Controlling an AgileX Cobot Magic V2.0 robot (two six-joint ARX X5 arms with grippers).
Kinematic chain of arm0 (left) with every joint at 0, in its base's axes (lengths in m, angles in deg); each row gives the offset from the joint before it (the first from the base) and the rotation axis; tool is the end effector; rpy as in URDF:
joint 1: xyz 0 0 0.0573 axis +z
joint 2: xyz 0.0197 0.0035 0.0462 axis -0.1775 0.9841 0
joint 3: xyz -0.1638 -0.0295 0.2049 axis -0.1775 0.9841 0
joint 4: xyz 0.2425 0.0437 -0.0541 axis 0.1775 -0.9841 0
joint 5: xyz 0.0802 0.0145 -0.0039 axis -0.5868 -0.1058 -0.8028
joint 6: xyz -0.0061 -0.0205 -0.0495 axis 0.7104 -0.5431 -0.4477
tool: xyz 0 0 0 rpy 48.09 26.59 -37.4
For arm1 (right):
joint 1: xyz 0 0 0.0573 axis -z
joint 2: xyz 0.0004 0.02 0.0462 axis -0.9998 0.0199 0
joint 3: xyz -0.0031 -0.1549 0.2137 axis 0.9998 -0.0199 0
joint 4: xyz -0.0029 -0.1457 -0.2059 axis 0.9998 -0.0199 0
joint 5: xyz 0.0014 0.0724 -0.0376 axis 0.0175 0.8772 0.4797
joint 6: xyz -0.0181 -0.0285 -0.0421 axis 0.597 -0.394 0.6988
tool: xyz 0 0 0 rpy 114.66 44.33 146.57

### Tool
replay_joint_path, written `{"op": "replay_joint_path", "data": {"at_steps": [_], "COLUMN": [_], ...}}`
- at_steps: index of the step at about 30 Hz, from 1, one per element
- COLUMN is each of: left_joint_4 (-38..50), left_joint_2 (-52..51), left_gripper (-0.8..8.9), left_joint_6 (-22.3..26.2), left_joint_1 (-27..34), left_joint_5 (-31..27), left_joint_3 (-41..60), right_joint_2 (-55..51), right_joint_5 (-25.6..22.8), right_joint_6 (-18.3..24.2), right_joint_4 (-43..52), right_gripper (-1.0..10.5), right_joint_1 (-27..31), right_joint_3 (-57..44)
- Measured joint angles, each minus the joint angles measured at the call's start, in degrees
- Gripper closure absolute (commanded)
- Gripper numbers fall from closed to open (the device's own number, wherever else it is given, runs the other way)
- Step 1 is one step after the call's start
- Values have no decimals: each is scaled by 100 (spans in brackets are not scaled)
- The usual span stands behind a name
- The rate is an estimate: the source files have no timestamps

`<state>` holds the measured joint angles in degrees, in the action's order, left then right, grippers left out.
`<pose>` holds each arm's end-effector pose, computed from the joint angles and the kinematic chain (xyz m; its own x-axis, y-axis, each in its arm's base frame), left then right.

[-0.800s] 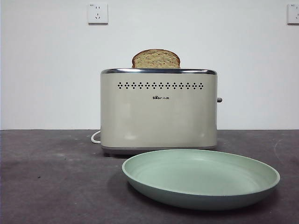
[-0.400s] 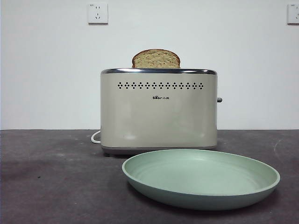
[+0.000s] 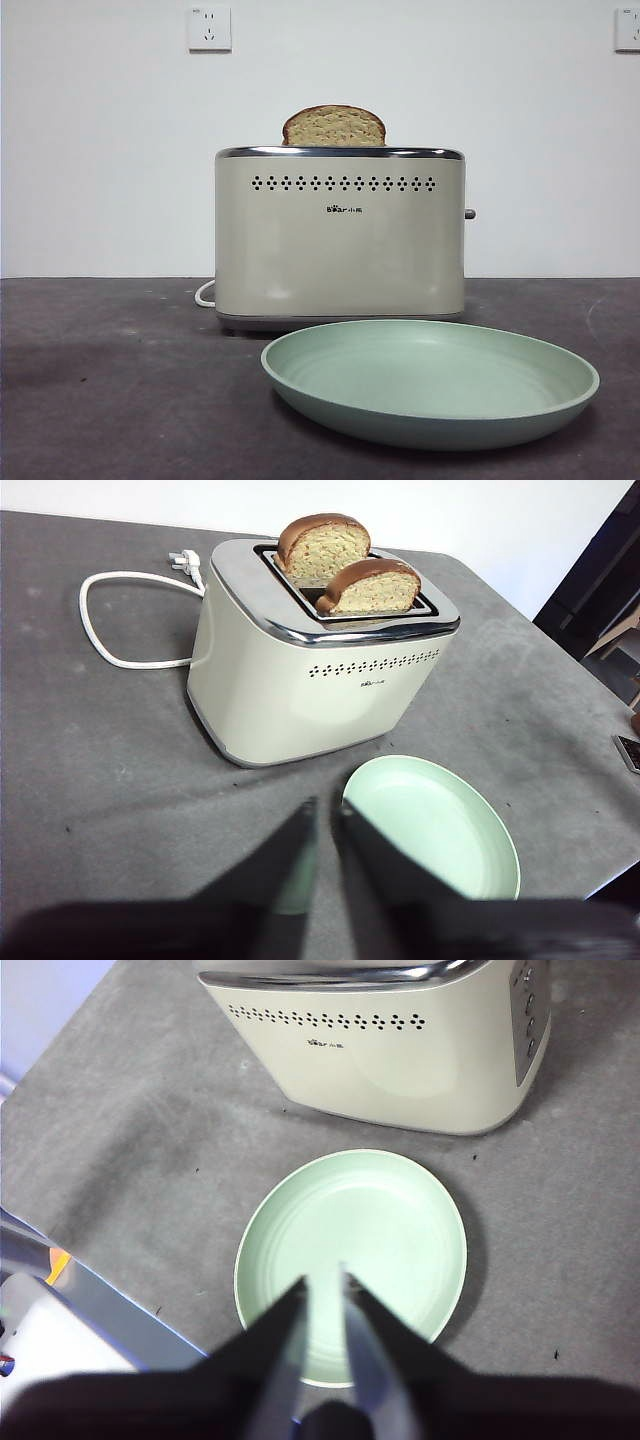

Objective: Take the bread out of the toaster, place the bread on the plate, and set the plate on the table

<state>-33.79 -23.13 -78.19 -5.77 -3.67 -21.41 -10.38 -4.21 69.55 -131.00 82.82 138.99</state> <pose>0.0828 -0.0113 0.3212 0.7577 -0.5539 -0.3451 0.4556 0.8275 -0.3281 0.1244 0.0291 0.3260 0.5530 0.6062 -0.5715 -0.5168 0.7877 0.3354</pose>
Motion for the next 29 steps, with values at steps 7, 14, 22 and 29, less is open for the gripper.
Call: {"op": "replay_joint_path", "data": {"at_steps": [7, 14, 22, 29], "left_joint_4": [15, 562, 1711, 2782], "left_joint_2": [0, 236, 1141, 2487], "left_gripper": [237, 237, 237, 238], "left_joint_6": [48, 199, 317, 450], "left_joint_1": [0, -136, -597, -1231], "left_joint_5": [7, 35, 199, 101], "left_joint_3": [0, -59, -195, -748], "right_joint_2": [2, 2, 0, 9], "right_joint_5": [-2, -2, -4, -7], "right_joint_6": [-44, -63, -63, -63], "right_joint_4": [0, 0, 0, 0], "right_gripper": [293, 293, 293, 293], "right_joint_1": [0, 0, 0, 0], "right_joint_3": [0, 0, 0, 0]}}
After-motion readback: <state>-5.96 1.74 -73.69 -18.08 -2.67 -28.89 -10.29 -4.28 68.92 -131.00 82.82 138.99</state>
